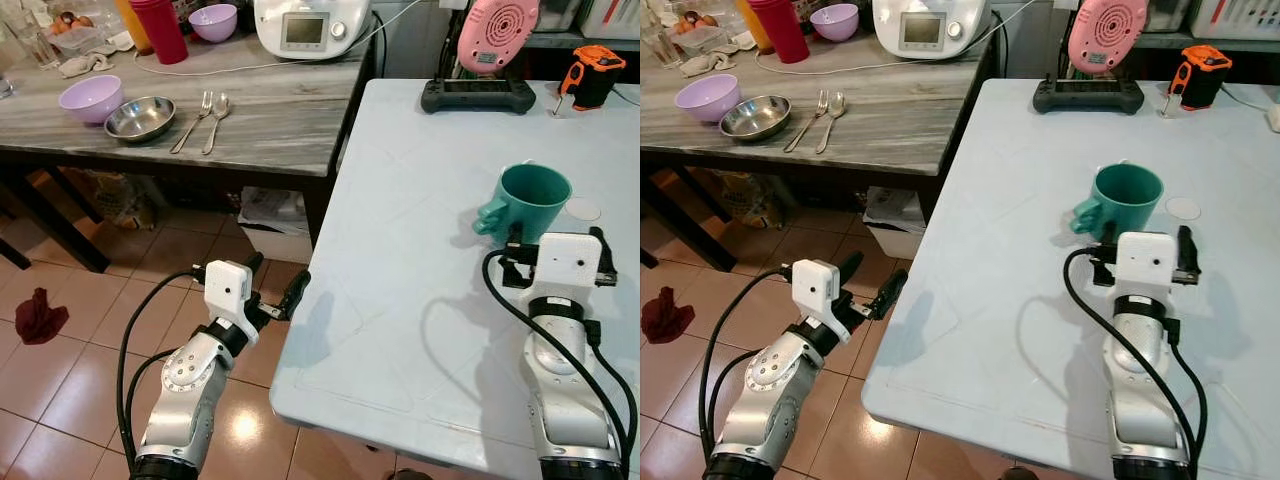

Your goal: Setting the table

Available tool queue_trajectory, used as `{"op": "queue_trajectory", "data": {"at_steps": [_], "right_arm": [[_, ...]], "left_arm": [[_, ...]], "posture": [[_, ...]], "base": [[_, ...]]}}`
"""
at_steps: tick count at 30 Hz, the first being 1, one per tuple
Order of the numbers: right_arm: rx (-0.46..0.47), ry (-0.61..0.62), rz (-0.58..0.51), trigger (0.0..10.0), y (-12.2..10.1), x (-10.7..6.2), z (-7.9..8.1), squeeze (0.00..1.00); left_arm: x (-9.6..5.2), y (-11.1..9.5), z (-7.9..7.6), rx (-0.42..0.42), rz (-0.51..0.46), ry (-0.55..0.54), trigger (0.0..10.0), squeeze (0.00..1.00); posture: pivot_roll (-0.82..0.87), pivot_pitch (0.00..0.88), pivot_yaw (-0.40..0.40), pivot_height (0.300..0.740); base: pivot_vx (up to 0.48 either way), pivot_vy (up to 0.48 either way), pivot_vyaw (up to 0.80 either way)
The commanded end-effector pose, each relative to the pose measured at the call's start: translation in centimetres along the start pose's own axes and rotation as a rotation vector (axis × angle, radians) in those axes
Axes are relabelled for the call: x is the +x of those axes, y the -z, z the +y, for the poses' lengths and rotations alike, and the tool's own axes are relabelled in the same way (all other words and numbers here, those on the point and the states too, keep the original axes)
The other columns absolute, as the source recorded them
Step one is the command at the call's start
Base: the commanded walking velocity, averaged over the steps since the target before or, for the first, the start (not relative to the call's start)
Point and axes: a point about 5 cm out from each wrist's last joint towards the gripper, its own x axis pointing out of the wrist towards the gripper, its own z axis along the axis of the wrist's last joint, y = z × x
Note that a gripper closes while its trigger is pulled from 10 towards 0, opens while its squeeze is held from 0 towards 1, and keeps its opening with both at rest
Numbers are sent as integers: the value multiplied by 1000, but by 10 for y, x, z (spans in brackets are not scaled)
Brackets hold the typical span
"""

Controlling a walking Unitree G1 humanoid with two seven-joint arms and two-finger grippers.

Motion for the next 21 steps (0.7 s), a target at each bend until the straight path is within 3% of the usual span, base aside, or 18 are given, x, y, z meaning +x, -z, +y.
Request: {"op": "queue_trajectory", "data": {"at_steps": [1, 5, 12, 18, 20, 21], "right_arm": [[-21, 45, 33, 10000, 7, -2, -8, 0], [-56, 124, 71, 10000, 16, -6, -26, 0], [-87, 171, 86, 10000, 20, -9, -35, 0], [-64, 93, 57, 10000, 12, -11, -14, 0], [-40, 35, 46, 10000, 9, -13, 0, 0], [-28, -26, 24, 10000, 4, -15, 14, 0]], "left_arm": [[-4, 0, 3, 17, 16, 4, 10000, 0], [-3, -1, 5, 19, 18, 7, 10000, 0], [-2, -2, 5, 23, 21, 23, 10000, 0], [-6, -9, -1, -26, 1, 146, 10000, 0], [-7, -12, -5, -36, 1, 213, 10000, 0], [-9, -14, -9, -34, 5, 267, 10000, 0]], "posture": [[-187, 127, 146, 740], [-191, 130, 154, 740], [-194, 133, 161, 740], [-188, 132, 149, 740], [-185, 131, 145, 740], [-182, 131, 135, 740]], "base": [[0, 0, 0], [0, 0, 0], [0, 0, 0], [0, 0, 0], [0, 0, 0], [0, 0, 0]]}}
